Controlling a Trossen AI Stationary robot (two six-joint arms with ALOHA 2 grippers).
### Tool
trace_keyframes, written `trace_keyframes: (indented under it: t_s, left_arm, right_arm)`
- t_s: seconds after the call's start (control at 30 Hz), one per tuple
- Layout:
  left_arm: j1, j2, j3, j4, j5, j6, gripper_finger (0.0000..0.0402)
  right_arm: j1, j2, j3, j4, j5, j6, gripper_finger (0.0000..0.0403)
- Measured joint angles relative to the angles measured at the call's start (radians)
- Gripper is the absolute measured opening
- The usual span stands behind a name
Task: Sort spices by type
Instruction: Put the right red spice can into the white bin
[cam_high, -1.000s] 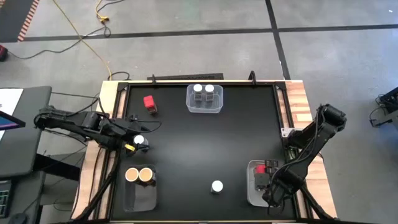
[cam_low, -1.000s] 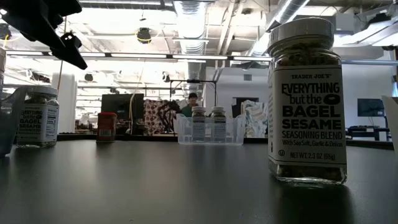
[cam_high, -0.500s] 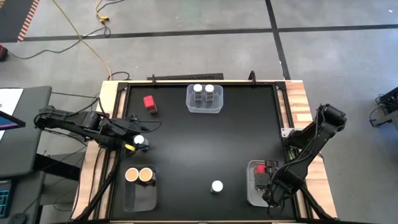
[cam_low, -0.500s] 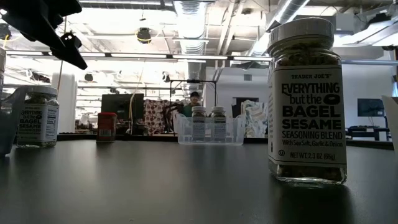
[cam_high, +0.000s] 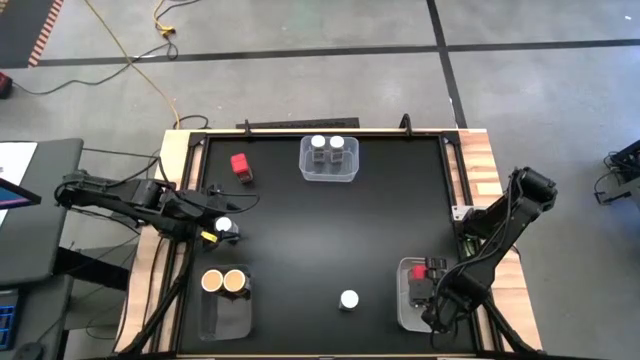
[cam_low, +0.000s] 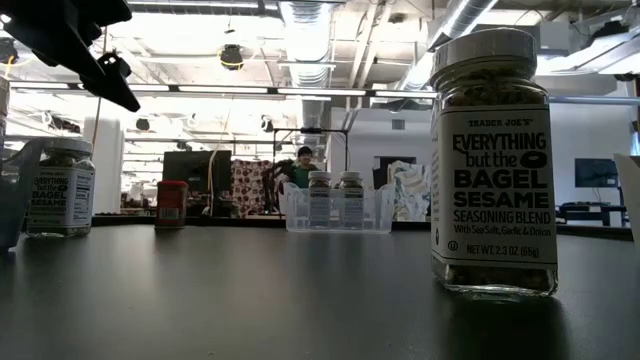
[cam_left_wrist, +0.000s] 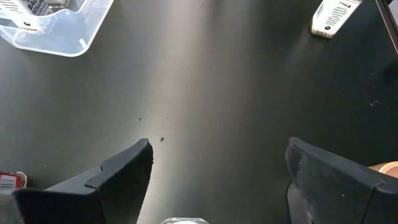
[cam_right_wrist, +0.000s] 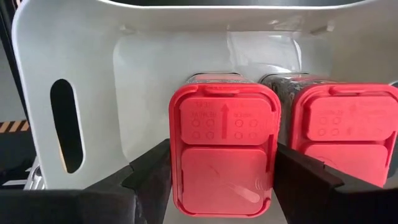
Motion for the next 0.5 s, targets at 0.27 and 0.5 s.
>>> trace_keyframes:
  t_s: [0.27,0.5]
  left_arm:
    - [0.0,0.0,0.0,0.0,0.0,0.0,0.0353]
    - [0.0,0.0,0.0,0.0,0.0,0.004,0.0353]
  right_arm:
    - [0.0,0.0,0.0,-0.002,0.0,0.002,0.0271]
    - [0.0,0.0,0.0,-0.002,-0.005,0.002,0.0271]
